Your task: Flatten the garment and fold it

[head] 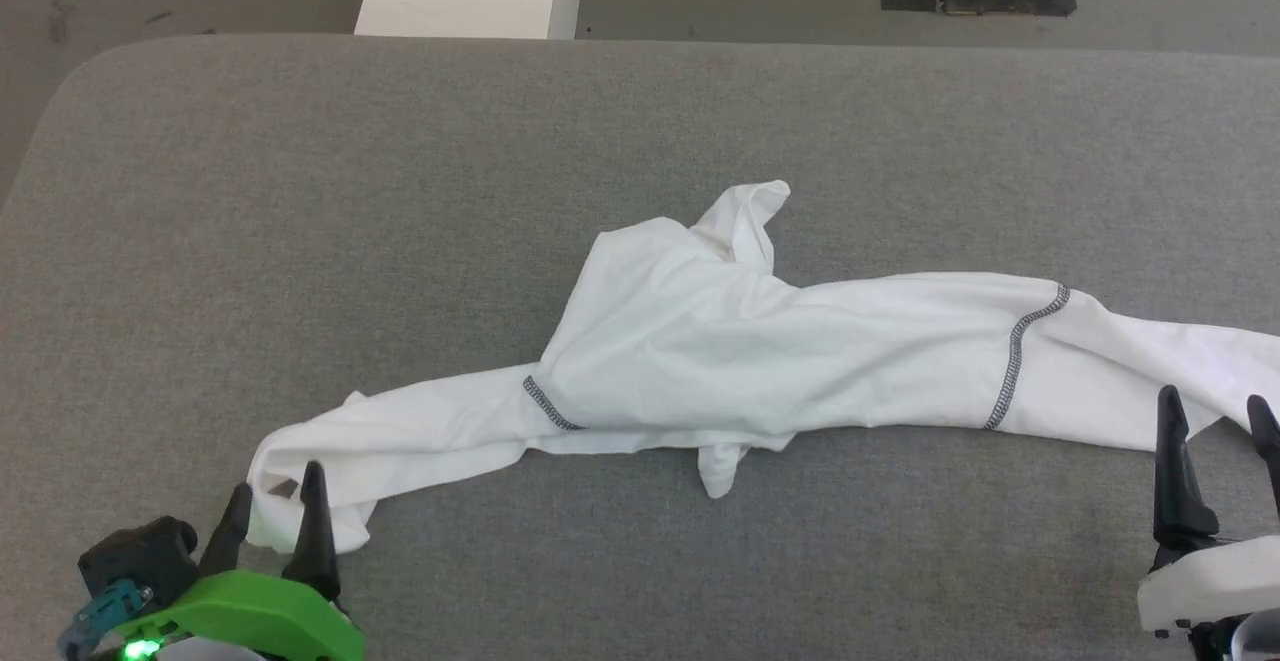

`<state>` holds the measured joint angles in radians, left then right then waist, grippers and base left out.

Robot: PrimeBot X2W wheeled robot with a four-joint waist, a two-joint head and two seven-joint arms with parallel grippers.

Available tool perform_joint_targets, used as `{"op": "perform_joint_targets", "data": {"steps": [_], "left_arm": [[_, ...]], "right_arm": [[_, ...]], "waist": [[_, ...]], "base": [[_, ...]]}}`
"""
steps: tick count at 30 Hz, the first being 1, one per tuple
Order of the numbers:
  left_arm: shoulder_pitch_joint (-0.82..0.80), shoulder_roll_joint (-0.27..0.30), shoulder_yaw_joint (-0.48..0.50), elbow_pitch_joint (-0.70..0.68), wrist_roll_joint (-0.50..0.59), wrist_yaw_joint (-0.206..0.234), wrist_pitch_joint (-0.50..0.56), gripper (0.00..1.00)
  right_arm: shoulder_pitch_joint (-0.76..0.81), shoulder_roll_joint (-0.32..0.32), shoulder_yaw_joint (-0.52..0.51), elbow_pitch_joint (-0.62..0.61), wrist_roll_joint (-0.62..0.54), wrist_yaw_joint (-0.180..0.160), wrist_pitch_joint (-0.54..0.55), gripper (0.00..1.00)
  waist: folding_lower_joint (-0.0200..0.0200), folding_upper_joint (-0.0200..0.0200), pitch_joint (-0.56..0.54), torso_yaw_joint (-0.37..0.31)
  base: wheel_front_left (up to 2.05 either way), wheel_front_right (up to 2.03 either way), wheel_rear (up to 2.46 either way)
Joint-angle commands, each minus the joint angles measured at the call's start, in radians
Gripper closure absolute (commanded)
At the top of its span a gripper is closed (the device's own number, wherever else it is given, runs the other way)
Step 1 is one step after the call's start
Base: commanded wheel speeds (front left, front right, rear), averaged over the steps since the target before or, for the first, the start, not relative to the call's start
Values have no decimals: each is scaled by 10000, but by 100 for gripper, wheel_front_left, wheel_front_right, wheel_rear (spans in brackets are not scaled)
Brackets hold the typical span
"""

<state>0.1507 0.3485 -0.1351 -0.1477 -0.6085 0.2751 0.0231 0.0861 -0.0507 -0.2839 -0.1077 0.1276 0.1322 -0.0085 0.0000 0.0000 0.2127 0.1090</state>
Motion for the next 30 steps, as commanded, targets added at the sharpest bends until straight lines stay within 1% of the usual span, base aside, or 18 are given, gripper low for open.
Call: {"op": "perform_joint_targets", "data": {"steps": [1, 4, 7, 9, 11, 14, 17, 21, 24, 30], "left_arm": [[-244, -157, -4, -105, -71, -102, -294, 0], [-527, -373, -224, -554, 34, -306, -730, 0], [-823, -377, -655, -1061, 234, -679, -902, 0], [-1051, -252, -1105, -1179, 536, -867, -692, 0], [-1317, -94, -1609, -1092, 804, -1070, -253, 0], [-1850, 386, -2367, -579, 1345, -1467, 678, 0], [-2430, 724, -3002, 53, 1744, -1858, 1602, 0], [-3053, 1029, -3624, 955, 2048, -2348, 2632, 0], [-3412, 1068, -3873, 1561, 2125, -2644, 2880, 0], [-4083, 1024, -4250, 2837, 2637, -2878, 2663, 0]], "right_arm": [[121, 5, 31, 0, -78, -15, 40, 0], [166, 5, 80, -1, -82, -15, 88, 0], [195, 5, 141, 0, -70, -15, 111, 0], [211, 5, 183, 12, -53, -15, 112, 0], [219, 5, 216, 31, -37, -15, 105, 0], [191, 5, 305, 59, -15, -15, 105, 0], [111, 5, 365, 58, -17, -15, 91, 0], [-31, 5, 428, 55, -23, -15, 83, 0], [-147, 5, 442, 54, -23, -15, 64, 0], [-309, 5, 434, 60, -56, -15, 45, 0]], "waist": [[0, 0, -65, 11], [0, 0, -137, -7], [0, 0, -175, -45], [0, 0, -175, -73], [0, 0, -151, -95], [0, 0, -59, -160], [0, 0, 88, -228], [0, 0, 343, -365], [0, 0, 561, -450], [0, 0, 838, -514]], "base": [[0, 0, 0], [0, 0, 0], [0, 0, 0], [0, 0, 0], [0, 0, 0], [0, 0, 0], [0, 0, 0], [0, 0, 0], [0, 0, 0], [0, 0, 0]]}}
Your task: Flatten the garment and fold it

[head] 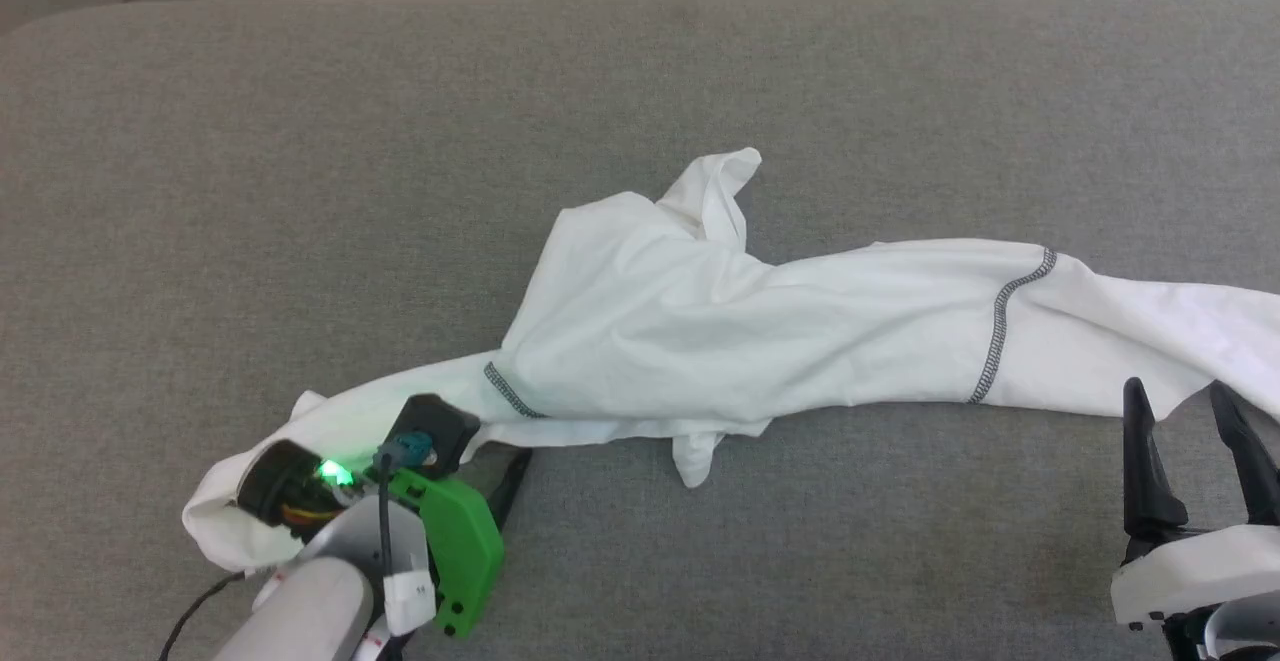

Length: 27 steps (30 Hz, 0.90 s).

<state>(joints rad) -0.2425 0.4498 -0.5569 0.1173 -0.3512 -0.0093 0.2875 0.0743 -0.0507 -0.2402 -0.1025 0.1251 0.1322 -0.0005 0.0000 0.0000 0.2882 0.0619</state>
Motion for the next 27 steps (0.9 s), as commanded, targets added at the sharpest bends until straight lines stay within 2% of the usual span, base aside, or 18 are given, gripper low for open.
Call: {"op": "perform_joint_targets", "data": {"steps": [1, 2, 4, 7, 11, 15, 18, 22, 24, 27], "left_arm": [[-224, -32, -83, 397, 84, -88, -42, 0], [-313, -91, -145, 612, 81, -155, -44, 0], [-457, -194, -197, 798, 68, -220, -115, 100], [-515, -363, -151, 743, -152, -306, -310, 100], [-340, -492, -1, -168, -663, -383, -337, 100], [359, -544, 179, -2221, -1714, -447, 121, 100], [992, -534, 291, -3896, -2530, -339, 569, 100], [1933, 141, 244, -5413, -2917, 66, 1670, 100], [2473, 510, 100, -5746, -2932, 267, 2162, 100], [3305, 715, -275, -5860, -3148, 396, 2545, 100]], "right_arm": [[-204, 5, -4, 8, -38, -15, -34, 0], [-220, 5, -5, 5, -47, -15, -29, 0], [-244, 5, -18, -14, -68, -15, -6, 0], [-258, 5, -64, -43, -91, -15, 23, 0], [-236, 5, -78, -59, -105, -15, 65, 0], [-135, 5, -150, -46, -64, -15, 77, 0], [-14, 5, -140, 18, -2, -15, 91, 0], [37, 5, -8, 76, 75, -15, 127, 0], [26, 5, 30, 78, 80, -15, 143, 0], [17, 5, 25, 77, 42, -15, 191, 0]], "waist": [[0, 0, 100, -44], [0, 0, 114, -46], [0, 0, 120, -42], [0, 0, 77, -1], [0, 0, -91, 88], [0, 0, -300, 253], [0, 0, -426, 414], [0, 0, -464, 546], [0, 0, -436, 591], [0, 0, -359, 658]], "base": [[0, 0, 0], [0, 0, 0], [0, 0, 0], [0, 0, 0], [0, 0, 0], [0, 0, 0], [0, 0, 0], [0, 0, 0], [0, 0, 0], [0, 0, 0]]}}
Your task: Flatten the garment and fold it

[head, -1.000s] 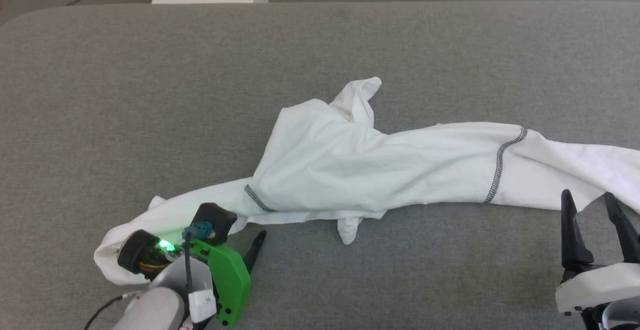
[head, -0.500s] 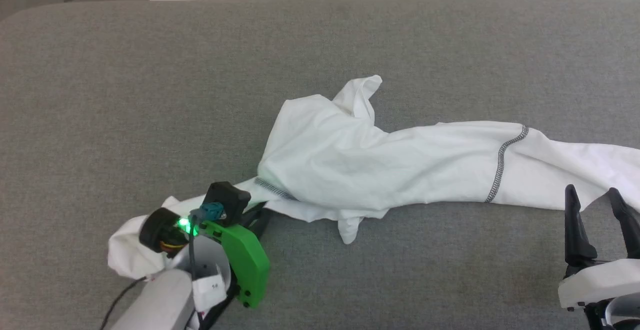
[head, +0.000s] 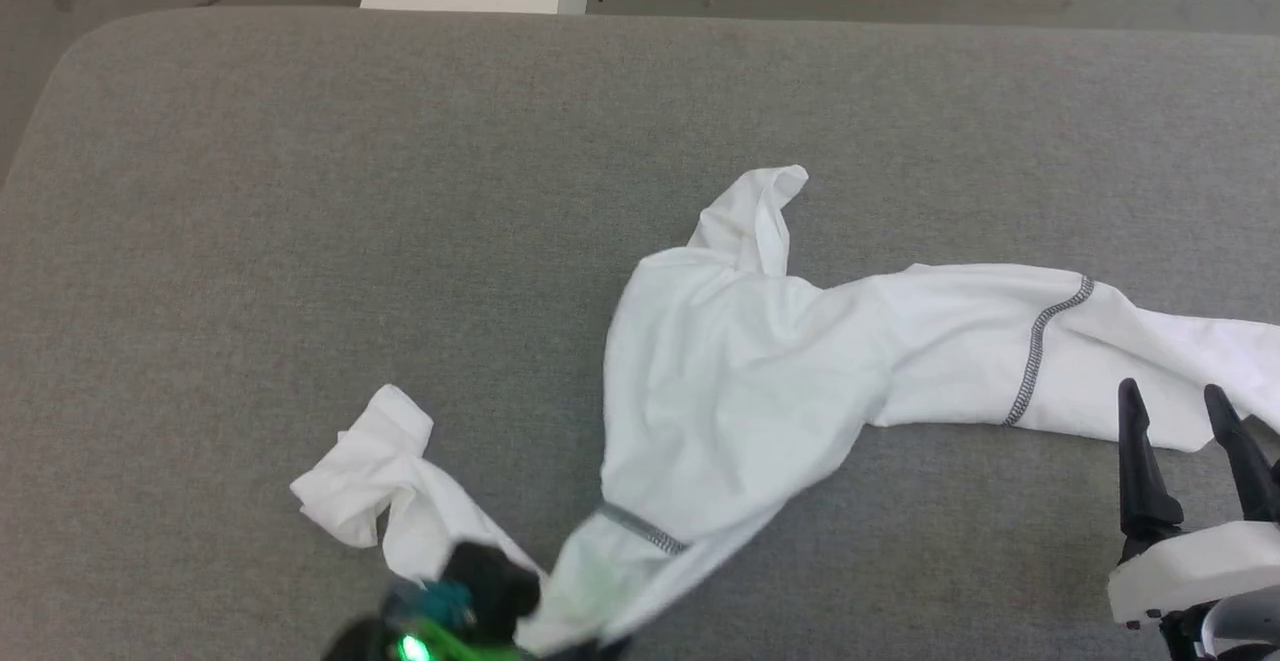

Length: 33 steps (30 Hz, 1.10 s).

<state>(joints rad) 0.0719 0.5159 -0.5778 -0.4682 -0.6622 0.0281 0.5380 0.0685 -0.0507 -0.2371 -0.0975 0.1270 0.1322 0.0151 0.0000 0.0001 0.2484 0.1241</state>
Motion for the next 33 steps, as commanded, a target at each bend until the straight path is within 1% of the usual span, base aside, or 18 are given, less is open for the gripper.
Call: {"op": "perform_joint_targets", "data": {"steps": [1, 3, 4, 8, 9, 10, 11, 14, 17, 19, 20, 21, 23, 25, 27, 29, 33], "left_arm": [[361, 88, -206, 67, -56, 30, 115, 100], [722, 92, -523, 393, -51, 26, 205, 100], [899, -7, -654, 639, -150, 24, 185, 100], [965, -333, -822, 1883, -43, -97, -336, 100], [896, -386, -851, 2150, 74, -147, -496, 96], [813, -485, -867, 2435, 171, -203, -714, 10], [744, -596, -845, 2601, 218, -226, -921, 0], [555, -938, -767, 2810, 66, -427, -1422, 0], [478, -1212, -436, 2448, -594, -598, -1691, 0], [390, -1367, -41, 1923, -1233, -709, -1849, 0], [-182, -1297, 620, 1224, -1452, -739, -2062, 0], [-457, -1311, 834, 1111, -1304, -655, -2204, 0], [-1270, -1299, 1223, 1127, -506, -378, -2580, 0], [-2142, -1352, 1273, 1432, 379, -204, -2843, 0], [-2992, -1535, 1024, 1946, 924, -247, -2826, 0], [-3665, -1783, 824, 2528, 1083, -344, -2715, 0], [-4760, -2013, 547, 3880, 1355, -509, -2348, 0]], "right_arm": [[81, 5, -17, 31, 5, -15, 54, 0], [97, 5, -44, 44, -4, -15, 86, 0], [105, 5, -52, 52, -8, -15, 98, 0], [127, 5, -40, 127, -14, -15, 140, 0], [129, 5, -27, 147, -11, -15, 148, 0], [133, 5, -11, 169, -10, -15, 158, 0], [136, 5, 2, 181, -14, -15, 166, 0], [146, 5, 15, 209, -34, -15, 182, 0], [183, 5, 26, 248, -44, -15, 196, 0], [210, 5, 39, 267, -29, -15, 201, 0], [215, 5, 54, 267, 10, -15, 193, 0], [208, 5, 61, 264, 24, -15, 188, 0], [163, 5, 79, 242, 67, -15, 158, 0], [81, 5, 47, 176, 103, -15, 92, 0], [-38, 5, 46, 68, 96, -15, 52, 0], [-146, 5, -11, -44, 65, -15, 17, 0], [-334, 5, -84, -294, 75, -15, 33, 0]], "waist": [[0, -1, 59, 58], [0, -1, 97, 99], [0, -1, 116, 117], [0, -1, 124, 190], [0, -1, 110, 202], [0, -1, 85, 215], [0, -1, 67, 224], [0, -1, -35, 250], [0, -1, -167, 235], [0, -1, -235, 202], [0, -1, -254, 135], [0, -1, -236, 107], [0, -1, -152, 6], [0, -1, -35, -135], [0, -1, 143, -351], [0, -1, 306, -527], [0, -1, 680, -931]], "base": [[0, 0, 0], [0, 0, 0], [0, 0, 0], [0, 0, 0], [0, 0, 0], [0, 0, 0], [0, 0, 0], [0, 0, 0], [0, 0, 0], [0, 0, 0], [0, 0, 0], [0, 0, 0], [0, 0, 0], [0, 0, 0], [0, 0, 0], [0, 0, 0], [0, 0, 0]]}}
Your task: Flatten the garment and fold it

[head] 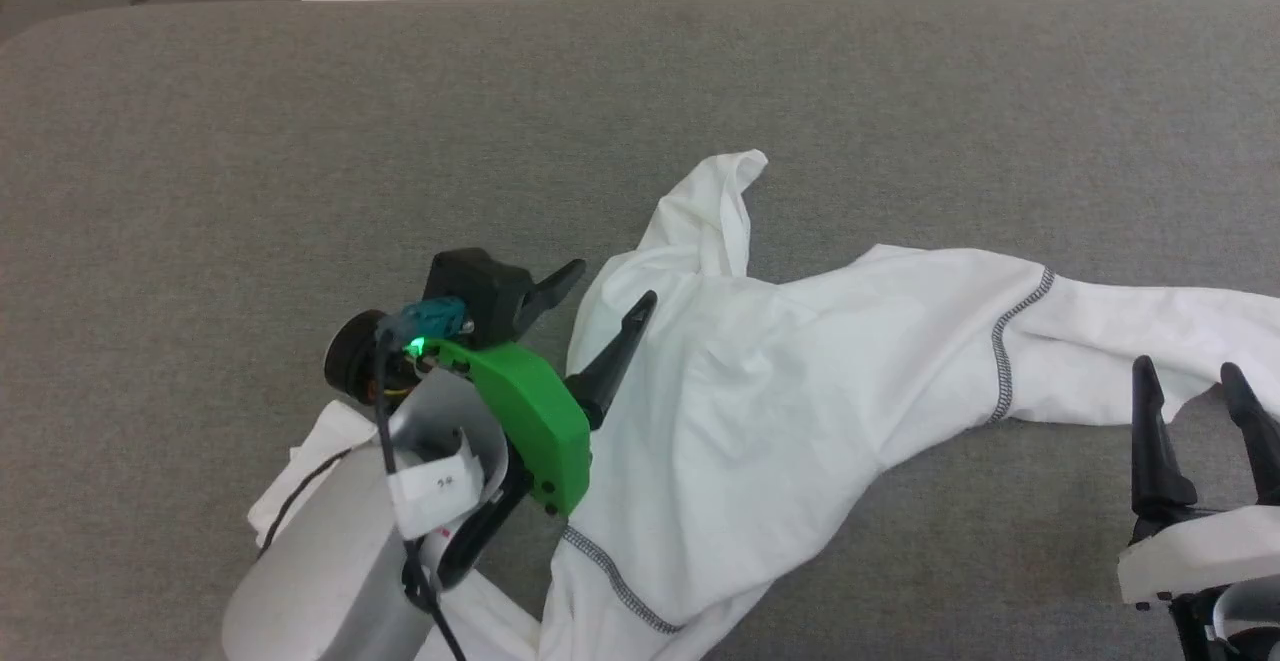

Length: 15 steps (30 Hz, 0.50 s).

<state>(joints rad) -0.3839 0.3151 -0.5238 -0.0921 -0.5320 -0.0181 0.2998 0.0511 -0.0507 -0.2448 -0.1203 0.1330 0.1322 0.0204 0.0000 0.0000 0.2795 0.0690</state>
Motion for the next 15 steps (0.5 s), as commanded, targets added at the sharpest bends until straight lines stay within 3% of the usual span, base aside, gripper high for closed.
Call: {"op": "perform_joint_targets", "data": {"steps": [1, 12, 13, 14, 15], "left_arm": [[-392, -30, -32, 431, 90, -76, 115, 0], [-1512, 110, -482, 3531, 307, -359, 1229, 0], [-1552, 126, -550, 3685, 319, -409, 1304, 46], [-1613, 142, -623, 3829, 341, -478, 1323, 100], [-1651, 145, -677, 3931, 319, -545, 1348, 100]], "right_arm": [[-188, 5, -9, -127, 23, -15, 2, 0], [-281, 5, -42, -379, 163, -15, 25, 0], [-291, 5, -42, -394, 168, -15, 29, 0], [-310, 5, -43, -419, 177, -15, 35, 0], [-328, 5, -43, -443, 187, -15, 38, 0]], "waist": [[0, 0, 447, -468], [0, 0, 990, -1048], [0, 0, 1003, -1062], [0, 0, 1014, -1077], [0, 0, 1015, -1089]], "base": [[0, 0, 0], [0, 0, 0], [0, 0, 0], [0, 0, 0], [0, 0, 0]]}}
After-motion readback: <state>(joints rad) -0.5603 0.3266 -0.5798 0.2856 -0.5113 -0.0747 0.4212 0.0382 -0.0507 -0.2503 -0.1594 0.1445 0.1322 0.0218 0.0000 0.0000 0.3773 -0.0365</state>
